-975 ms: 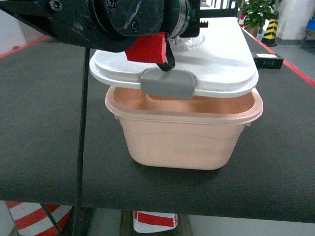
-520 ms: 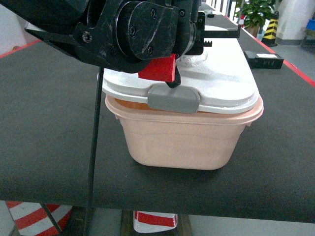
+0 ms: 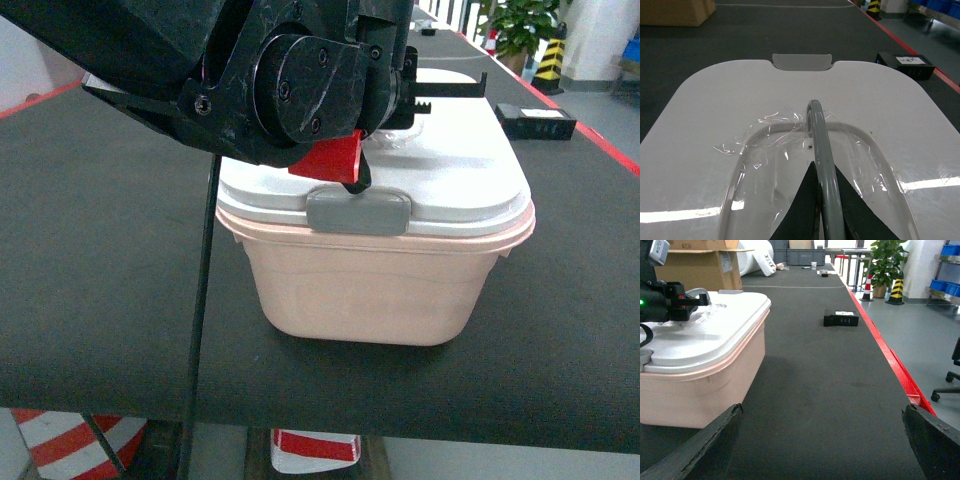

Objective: Pick capacitor and pack into box

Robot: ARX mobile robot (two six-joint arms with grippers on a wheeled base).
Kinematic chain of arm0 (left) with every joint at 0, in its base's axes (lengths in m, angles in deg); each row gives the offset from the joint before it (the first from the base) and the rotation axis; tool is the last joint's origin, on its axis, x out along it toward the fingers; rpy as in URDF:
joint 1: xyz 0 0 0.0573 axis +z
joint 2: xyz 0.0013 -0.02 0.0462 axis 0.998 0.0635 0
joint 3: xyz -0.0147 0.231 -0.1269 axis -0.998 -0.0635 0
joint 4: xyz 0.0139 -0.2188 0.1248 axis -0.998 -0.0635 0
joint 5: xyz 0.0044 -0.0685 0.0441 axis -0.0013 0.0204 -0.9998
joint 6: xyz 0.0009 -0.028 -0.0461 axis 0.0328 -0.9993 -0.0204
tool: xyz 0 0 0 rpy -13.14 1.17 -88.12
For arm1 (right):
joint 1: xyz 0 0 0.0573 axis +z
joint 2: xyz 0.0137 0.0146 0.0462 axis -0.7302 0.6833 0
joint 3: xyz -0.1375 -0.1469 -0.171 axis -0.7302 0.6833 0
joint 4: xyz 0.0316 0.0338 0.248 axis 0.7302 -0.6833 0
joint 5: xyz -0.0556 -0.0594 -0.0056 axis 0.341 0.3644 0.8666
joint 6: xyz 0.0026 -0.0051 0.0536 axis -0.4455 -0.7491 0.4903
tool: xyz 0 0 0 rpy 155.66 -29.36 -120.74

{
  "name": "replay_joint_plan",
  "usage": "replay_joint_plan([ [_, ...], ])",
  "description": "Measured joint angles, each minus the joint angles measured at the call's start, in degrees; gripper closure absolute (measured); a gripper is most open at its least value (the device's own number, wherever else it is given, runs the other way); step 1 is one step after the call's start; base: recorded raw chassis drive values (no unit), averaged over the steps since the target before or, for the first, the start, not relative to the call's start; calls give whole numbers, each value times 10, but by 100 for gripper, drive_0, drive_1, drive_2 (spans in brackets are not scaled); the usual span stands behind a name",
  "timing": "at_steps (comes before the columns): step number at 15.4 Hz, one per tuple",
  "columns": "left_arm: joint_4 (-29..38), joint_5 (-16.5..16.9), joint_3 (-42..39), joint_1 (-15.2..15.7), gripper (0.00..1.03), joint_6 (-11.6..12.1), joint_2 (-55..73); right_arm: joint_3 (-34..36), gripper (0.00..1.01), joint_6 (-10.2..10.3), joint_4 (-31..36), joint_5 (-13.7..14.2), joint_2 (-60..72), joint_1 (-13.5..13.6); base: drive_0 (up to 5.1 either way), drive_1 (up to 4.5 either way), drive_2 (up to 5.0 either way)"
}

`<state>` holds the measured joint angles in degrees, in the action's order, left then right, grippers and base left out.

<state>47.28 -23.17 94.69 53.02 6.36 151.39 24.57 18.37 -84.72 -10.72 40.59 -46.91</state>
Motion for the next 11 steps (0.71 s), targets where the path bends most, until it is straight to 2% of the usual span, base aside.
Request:
replay_joint_plan([
  [4,-5,6,0,0,101,-4,0,0,3,0,0,0,0,0,0,0,0],
  [6,1,13,0,0,88,-4,0,0,3,0,0,0,0,0,0,0,0],
  [7,15,14,0,-1,74,-3,0,0,3,0,0,0,0,0,0,0,0],
  [9,79,23,-13,6,4,25,-59,0,3,0,0,0,0,0,0,0,0],
  [10,121,29,-54,22,5,45,-123,0,3,0,0,0,0,0,0,0,0],
  [11,180,32,-129,57,5,73,-208,0,3,0,0,0,0,0,0,0,0],
])
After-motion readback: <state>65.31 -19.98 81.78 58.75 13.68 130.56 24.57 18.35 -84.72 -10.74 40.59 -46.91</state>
